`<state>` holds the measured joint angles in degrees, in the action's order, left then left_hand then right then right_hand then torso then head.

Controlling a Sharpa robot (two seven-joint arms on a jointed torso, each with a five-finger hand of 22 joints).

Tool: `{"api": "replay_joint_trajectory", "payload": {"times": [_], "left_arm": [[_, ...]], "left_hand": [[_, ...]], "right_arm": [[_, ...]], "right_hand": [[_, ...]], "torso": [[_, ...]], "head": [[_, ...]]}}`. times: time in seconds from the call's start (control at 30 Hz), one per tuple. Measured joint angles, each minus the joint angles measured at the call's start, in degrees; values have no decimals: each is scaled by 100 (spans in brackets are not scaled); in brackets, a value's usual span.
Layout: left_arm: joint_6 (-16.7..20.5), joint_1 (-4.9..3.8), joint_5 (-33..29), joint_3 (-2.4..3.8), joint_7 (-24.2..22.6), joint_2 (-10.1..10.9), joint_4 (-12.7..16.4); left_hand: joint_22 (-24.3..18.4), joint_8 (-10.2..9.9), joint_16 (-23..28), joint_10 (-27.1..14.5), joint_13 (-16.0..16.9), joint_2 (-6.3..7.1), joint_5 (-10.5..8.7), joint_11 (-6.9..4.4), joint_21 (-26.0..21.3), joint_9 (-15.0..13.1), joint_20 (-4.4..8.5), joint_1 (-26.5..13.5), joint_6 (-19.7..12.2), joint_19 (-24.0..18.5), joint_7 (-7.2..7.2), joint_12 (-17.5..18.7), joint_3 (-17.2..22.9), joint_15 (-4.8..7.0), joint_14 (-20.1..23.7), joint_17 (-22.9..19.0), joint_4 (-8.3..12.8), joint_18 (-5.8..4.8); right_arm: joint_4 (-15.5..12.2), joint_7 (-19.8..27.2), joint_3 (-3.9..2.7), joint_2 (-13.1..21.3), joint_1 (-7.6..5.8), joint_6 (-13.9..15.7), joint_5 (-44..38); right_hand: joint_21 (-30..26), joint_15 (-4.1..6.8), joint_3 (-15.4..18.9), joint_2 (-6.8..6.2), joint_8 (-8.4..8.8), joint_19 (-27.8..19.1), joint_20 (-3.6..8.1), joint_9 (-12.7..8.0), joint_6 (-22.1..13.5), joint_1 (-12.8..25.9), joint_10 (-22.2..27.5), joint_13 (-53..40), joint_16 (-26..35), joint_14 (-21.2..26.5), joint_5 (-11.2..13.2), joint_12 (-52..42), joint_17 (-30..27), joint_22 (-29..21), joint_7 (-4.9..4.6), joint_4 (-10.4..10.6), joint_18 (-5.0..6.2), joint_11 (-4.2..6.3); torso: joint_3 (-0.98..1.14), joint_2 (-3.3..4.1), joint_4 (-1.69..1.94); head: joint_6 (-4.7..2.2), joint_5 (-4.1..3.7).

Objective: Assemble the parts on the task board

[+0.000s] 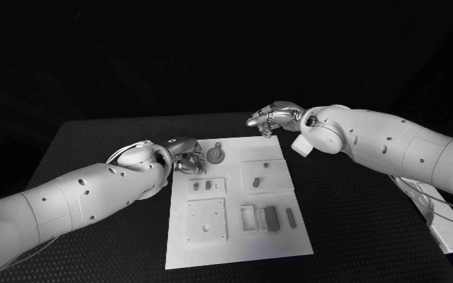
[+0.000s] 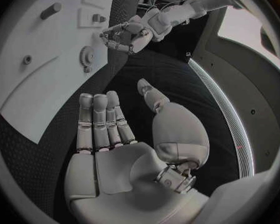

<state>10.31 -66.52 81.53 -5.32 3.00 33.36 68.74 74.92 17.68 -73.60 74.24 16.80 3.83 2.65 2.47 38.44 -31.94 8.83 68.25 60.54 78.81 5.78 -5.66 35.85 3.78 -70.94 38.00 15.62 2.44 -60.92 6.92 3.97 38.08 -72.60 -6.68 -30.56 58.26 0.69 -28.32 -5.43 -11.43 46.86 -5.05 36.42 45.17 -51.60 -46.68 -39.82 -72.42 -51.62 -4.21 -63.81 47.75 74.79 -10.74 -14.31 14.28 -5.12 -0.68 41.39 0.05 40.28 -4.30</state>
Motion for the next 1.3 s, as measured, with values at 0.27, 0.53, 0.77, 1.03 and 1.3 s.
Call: {"api": "replay_joint_trajectory", "payload": {"times": [0.27, 0.53, 0.77, 1.03, 1.3], "left_arm": [[-84, 0, 19, -2, -22, 32, -11], [-102, 0, 25, -3, -45, 4, -8], [-109, 1, 25, -3, -64, -11, 1], [-114, 1, 28, -5, -72, -54, -7], [-173, 1, 35, -16, -71, -91, -23]], "left_hand": [[0, -17, 0, 0, 2, 1, 6, 0, 0, -1, 0, 12, 1, 0, 1, 1, 20, -1, 1, 0, 7, -2], [-1, -29, 1, 11, 7, 2, 5, -11, 0, -1, -1, 13, 2, 0, 3, 18, 24, -1, 1, -5, 4, -27], [-1, -10, 17, 21, 7, 3, 3, -20, 0, 3, -2, 14, 1, 0, 3, 22, 23, -2, 1, -5, 4, -28], [-1, -10, 21, 20, 5, -1, -6, -19, 0, 2, -3, 8, 1, 1, 4, 23, 23, -2, 1, -5, 5, -28], [-1, -11, 21, 21, 6, -19, -7, -19, 0, 0, -3, -11, -8, 1, 13, 39, 22, -2, 1, -10, 5, -28]], "right_arm": [[5, 0, 0, 2, 24, 0, 0], [-1, 0, -2, -7, 24, 0, 0], [0, 1, -1, -1, 25, 0, 0], [-6, 1, 0, -1, 26, 0, 0], [-11, 1, 0, -4, 26, 0, 0]], "right_hand": [[0, -1, 0, 0, 0, 0, 0, 0, 8, 0, 0, 5, 0, -1, 0, 0, -5, 0, -18, 0, 0, 0], [0, -2, 0, 0, 0, 0, 0, 0, 1, 0, 0, 5, 0, -2, 0, 0, -5, 0, -25, 0, 0, 0], [0, -2, 0, 0, 0, 0, 0, 0, 1, 0, 0, 5, 0, -2, 0, 0, -5, 0, -25, 0, 0, 0], [0, -3, 0, 0, 0, 0, 0, 0, 2, 0, 0, 5, 0, -3, 0, 0, -5, 1, -24, 0, 0, 0], [0, -10, 0, 0, 0, 0, 0, 0, 4, 0, 0, 5, 0, -10, 0, 0, -5, 1, -23, 0, 1, 0]], "torso": [[-6, 0, -7], [1, 0, -4], [2, 0, -8], [3, 3, -10], [3, 3, -9]], "head": [[-11, -5], [-26, 11], [-22, 11], [-13, 7], [-13, 2]]}}
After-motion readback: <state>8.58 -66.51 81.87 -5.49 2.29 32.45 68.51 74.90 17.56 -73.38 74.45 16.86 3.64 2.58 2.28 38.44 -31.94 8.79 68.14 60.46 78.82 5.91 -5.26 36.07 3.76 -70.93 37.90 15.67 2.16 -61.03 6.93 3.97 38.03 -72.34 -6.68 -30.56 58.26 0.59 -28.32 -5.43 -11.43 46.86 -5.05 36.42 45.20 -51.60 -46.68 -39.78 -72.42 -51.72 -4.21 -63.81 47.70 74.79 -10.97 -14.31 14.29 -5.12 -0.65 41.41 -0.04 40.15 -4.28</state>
